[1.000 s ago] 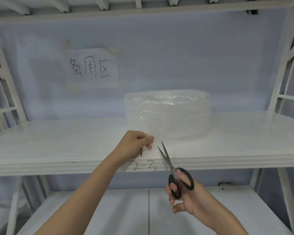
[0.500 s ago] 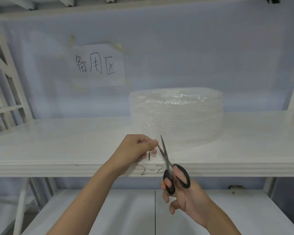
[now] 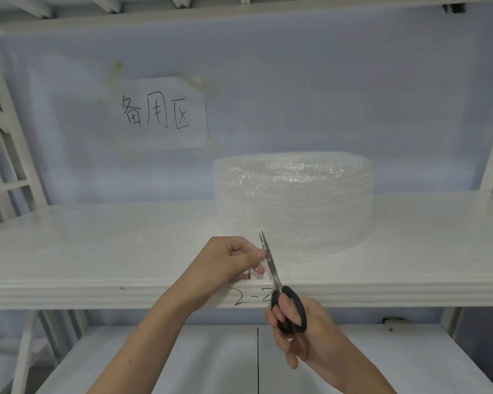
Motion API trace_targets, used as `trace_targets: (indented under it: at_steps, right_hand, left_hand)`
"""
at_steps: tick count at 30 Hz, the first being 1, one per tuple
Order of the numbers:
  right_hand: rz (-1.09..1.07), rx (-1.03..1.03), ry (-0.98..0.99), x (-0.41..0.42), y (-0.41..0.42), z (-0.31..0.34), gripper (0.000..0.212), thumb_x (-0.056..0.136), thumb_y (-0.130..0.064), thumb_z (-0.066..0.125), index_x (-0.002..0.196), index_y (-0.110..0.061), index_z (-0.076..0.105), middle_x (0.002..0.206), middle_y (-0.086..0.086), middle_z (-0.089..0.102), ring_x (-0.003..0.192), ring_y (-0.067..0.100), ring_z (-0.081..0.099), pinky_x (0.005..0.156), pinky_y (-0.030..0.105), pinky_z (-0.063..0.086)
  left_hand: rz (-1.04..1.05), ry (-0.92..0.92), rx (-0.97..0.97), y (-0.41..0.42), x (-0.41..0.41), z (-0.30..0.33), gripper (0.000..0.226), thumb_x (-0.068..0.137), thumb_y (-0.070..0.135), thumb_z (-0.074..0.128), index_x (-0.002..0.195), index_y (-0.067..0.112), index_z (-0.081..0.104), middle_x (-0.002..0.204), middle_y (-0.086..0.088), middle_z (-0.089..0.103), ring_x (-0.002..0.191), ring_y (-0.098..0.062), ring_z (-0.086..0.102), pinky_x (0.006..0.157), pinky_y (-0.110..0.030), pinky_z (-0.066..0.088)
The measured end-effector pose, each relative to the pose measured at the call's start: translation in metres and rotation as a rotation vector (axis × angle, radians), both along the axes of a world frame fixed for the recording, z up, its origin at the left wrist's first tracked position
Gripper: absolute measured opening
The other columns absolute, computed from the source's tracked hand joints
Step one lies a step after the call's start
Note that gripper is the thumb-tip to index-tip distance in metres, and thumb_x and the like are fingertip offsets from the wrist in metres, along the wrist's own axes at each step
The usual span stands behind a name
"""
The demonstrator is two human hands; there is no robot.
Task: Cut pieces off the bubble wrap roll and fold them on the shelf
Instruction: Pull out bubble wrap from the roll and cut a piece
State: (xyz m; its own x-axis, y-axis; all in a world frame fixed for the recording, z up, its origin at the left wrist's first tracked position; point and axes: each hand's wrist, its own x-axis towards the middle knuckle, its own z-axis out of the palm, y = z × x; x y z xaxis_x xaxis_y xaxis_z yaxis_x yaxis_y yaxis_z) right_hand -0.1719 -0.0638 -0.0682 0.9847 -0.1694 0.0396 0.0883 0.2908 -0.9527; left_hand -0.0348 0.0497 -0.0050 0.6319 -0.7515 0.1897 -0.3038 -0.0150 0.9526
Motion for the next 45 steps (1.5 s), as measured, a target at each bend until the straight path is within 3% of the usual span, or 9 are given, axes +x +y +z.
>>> trace_targets:
  at_steps: [8, 13, 17, 20, 26, 34, 40, 43, 45]
  right_hand:
    - [0.037, -0.039, 0.087, -0.006, -0.003, 0.018, 0.044, 0.073, -0.054, 0.062, 0.066, -0.012, 0.052, 0.071, 0.002, 0.058, 0.033, 0.015, 0.047, 0.025, 0.015, 0.031]
    - [-0.024, -0.139, 0.052, -0.004, -0.002, 0.021, 0.044, 0.076, -0.056, 0.069, 0.055, -0.019, 0.059, 0.077, 0.014, 0.050, 0.028, 0.011, 0.044, 0.026, 0.014, 0.030]
    - [-0.038, -0.136, 0.061, -0.005, 0.001, 0.023, 0.036, 0.083, -0.040, 0.060, 0.060, -0.012, 0.055, 0.080, 0.012, 0.051, 0.027, 0.012, 0.043, 0.026, 0.014, 0.029]
    - [-0.050, -0.140, 0.068, -0.007, 0.003, 0.025, 0.038, 0.072, -0.045, 0.063, 0.062, -0.010, 0.054, 0.079, 0.013, 0.049, 0.026, 0.012, 0.043, 0.026, 0.014, 0.029]
    - [-0.038, -0.076, 0.092, -0.005, 0.003, 0.031, 0.052, 0.068, -0.062, 0.067, 0.063, -0.012, 0.054, 0.072, 0.004, 0.056, 0.024, 0.009, 0.032, 0.027, 0.011, 0.026]
    - [-0.053, -0.166, 0.072, -0.003, 0.000, 0.037, 0.045, 0.072, -0.054, 0.069, 0.061, -0.013, 0.055, 0.083, 0.016, 0.051, 0.025, 0.007, 0.030, 0.026, 0.011, 0.026]
    - [-0.016, -0.171, 0.062, -0.006, 0.000, 0.048, 0.053, 0.076, -0.059, 0.065, 0.070, -0.008, 0.054, 0.067, 0.007, 0.059, 0.026, 0.007, 0.030, 0.026, 0.012, 0.026]
    - [-0.041, -0.272, 0.094, -0.005, -0.001, 0.053, 0.055, 0.073, -0.058, 0.062, 0.080, -0.004, 0.055, 0.043, 0.001, 0.043, 0.025, 0.007, 0.023, 0.026, 0.014, 0.023]
    - [-0.057, -0.300, 0.102, -0.004, -0.002, 0.052, 0.056, 0.072, -0.058, 0.062, 0.080, -0.003, 0.056, 0.038, 0.002, 0.033, 0.025, 0.008, 0.019, 0.027, 0.014, 0.022]
  left_hand:
    - [-0.141, -0.091, 0.078, 0.006, -0.002, 0.003, 0.014, 0.085, 0.025, 0.072, 0.077, 0.013, 0.069, 0.067, -0.003, 0.073, 0.059, -0.009, 0.055, 0.061, -0.017, 0.044]
    - [-0.132, -0.089, 0.055, 0.006, -0.003, 0.003, 0.014, 0.087, 0.025, 0.070, 0.079, 0.014, 0.070, 0.069, -0.003, 0.072, 0.069, -0.014, 0.056, 0.067, -0.020, 0.044]
    - [-0.050, -0.096, -0.021, 0.005, -0.007, 0.004, 0.032, 0.092, 0.042, 0.061, 0.075, 0.017, 0.070, 0.070, 0.002, 0.066, 0.065, -0.008, 0.055, 0.063, -0.019, 0.040]
    - [0.034, -0.057, -0.097, 0.003, -0.006, 0.001, 0.022, 0.093, 0.025, 0.062, 0.074, 0.015, 0.067, 0.066, 0.002, 0.060, 0.054, -0.005, 0.050, 0.052, -0.014, 0.037]
    - [-0.008, -0.049, -0.111, 0.003, -0.008, -0.002, 0.020, 0.092, 0.017, 0.063, 0.073, 0.016, 0.069, 0.066, -0.002, 0.067, 0.061, -0.016, 0.051, 0.059, -0.020, 0.044]
    - [-0.025, -0.053, -0.122, 0.005, -0.009, -0.002, 0.022, 0.092, 0.014, 0.063, 0.071, 0.017, 0.069, 0.062, 0.001, 0.067, 0.056, -0.011, 0.051, 0.056, -0.016, 0.043]
    - [-0.140, -0.126, -0.113, 0.007, -0.012, -0.002, 0.015, 0.086, 0.022, 0.067, 0.071, 0.021, 0.072, 0.065, 0.001, 0.068, 0.063, -0.008, 0.060, 0.064, -0.018, 0.047]
    - [-0.134, -0.132, -0.109, 0.008, -0.010, -0.001, 0.018, 0.087, 0.021, 0.068, 0.070, 0.023, 0.072, 0.066, 0.003, 0.067, 0.063, -0.007, 0.059, 0.064, -0.017, 0.046]
    - [-0.104, -0.129, -0.101, 0.009, -0.009, 0.001, 0.018, 0.090, 0.018, 0.068, 0.072, 0.020, 0.071, 0.066, 0.005, 0.066, 0.063, -0.008, 0.057, 0.062, -0.016, 0.045]
